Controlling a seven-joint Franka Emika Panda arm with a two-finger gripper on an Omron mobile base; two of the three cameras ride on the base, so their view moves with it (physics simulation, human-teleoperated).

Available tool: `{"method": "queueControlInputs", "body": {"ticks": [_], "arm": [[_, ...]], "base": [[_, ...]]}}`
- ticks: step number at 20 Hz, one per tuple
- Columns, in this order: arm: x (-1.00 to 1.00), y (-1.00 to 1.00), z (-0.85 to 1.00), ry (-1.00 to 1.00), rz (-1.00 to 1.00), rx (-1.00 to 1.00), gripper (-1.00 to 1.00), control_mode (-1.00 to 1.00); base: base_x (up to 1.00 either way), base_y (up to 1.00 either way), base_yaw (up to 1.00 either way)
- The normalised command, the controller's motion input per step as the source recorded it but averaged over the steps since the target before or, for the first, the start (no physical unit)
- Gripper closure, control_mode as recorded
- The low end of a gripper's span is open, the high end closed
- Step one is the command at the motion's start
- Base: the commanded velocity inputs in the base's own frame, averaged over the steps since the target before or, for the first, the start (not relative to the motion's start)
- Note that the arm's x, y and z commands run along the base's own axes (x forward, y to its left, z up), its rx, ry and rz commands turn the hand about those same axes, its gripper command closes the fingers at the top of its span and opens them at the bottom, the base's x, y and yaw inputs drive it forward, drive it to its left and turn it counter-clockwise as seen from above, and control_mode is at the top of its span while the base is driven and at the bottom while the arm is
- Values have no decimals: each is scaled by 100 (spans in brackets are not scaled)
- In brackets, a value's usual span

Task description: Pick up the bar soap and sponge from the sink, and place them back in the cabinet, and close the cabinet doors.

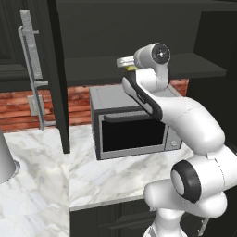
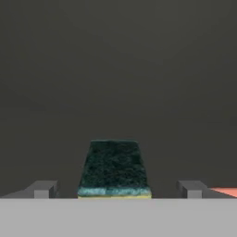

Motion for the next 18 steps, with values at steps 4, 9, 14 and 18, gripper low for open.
{"method": "queueControlInputs", "body": {"ticks": [4, 9, 14, 18], "arm": [[-36, 0, 8, -7, 0, 0, -100, -100], [-35, 0, 1, -7, 0, 0, -100, -100], [-40, 0, 0, -7, 0, 0, -100, -100], [-42, 0, 0, -6, 0, 0, -100, -100]], "base": [[0, 0, 0], [0, 0, 0], [0, 0, 0], [0, 0, 0]]}}
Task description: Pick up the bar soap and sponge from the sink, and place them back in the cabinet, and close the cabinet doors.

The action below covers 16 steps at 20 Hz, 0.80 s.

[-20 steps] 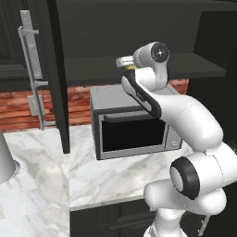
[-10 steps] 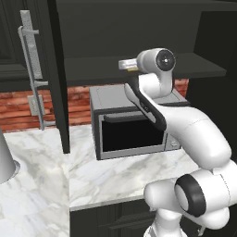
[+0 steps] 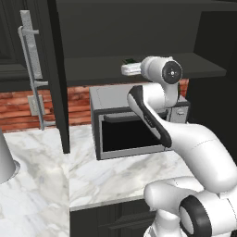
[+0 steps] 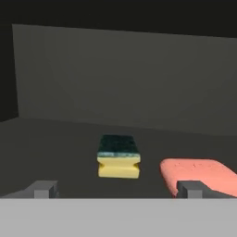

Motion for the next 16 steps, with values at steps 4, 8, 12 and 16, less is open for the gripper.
{"method": "queueControlInputs", "body": {"ticks": [4, 8, 12, 16], "arm": [[-25, 0, 0, 0, 0, 0, -100, -100], [-11, 0, 0, 0, 0, 0, -100, -100], [-6, 1, 2, 0, 0, 0, -100, -100], [-2, 22, 19, 0, 0, 0, -100, -100]], "base": [[0, 0, 0], [0, 0, 0], [0, 0, 0], [0, 0, 0]]}}
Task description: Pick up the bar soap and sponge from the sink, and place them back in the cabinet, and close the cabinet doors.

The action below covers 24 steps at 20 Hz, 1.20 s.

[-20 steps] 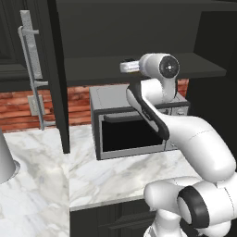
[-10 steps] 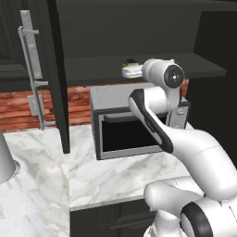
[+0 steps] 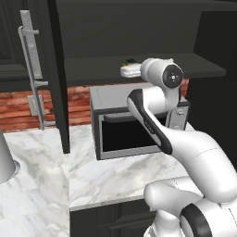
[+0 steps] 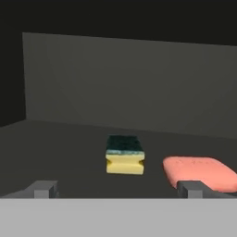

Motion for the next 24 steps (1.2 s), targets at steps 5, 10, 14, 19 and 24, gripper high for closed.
{"method": "queueControlInputs", "body": {"ticks": [5, 10, 14, 19, 24], "arm": [[-6, 27, 28, 0, 0, 0, -100, -100], [-43, 7, 16, 0, 0, 0, -100, -100], [-36, 0, 7, -1, 0, 0, -100, -100], [-69, 0, 0, -7, 0, 0, -100, -100], [-50, 0, 0, -3, 0, 0, -100, -100]], "base": [[0, 0, 0], [0, 0, 0], [0, 0, 0], [0, 0, 0], [0, 0, 0]]}}
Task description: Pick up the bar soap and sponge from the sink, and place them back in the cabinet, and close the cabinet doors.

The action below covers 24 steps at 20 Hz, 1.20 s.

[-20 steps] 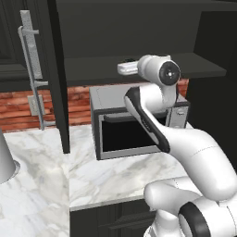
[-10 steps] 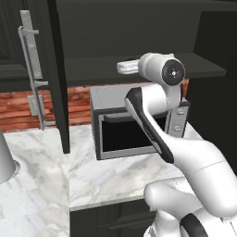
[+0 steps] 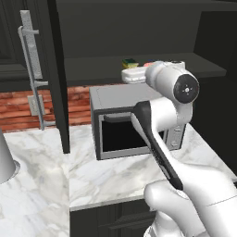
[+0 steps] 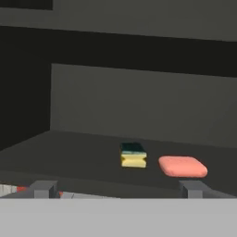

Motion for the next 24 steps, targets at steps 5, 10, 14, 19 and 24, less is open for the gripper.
{"method": "queueControlInputs", "body": {"ticks": [5, 10, 14, 19, 24], "arm": [[-66, 0, 0, -5, 0, 0, -100, -100], [-46, 2, 0, -1, 0, 0, -100, -100], [-61, 0, 0, -4, 0, 0, -100, -100], [-35, 3, 0, 0, 0, 0, -100, -100], [-60, 0, 0, -3, 3, 0, -100, -100]], "base": [[0, 0, 0], [0, 0, 0], [0, 0, 0], [0, 0, 0], [0, 0, 0]]}}
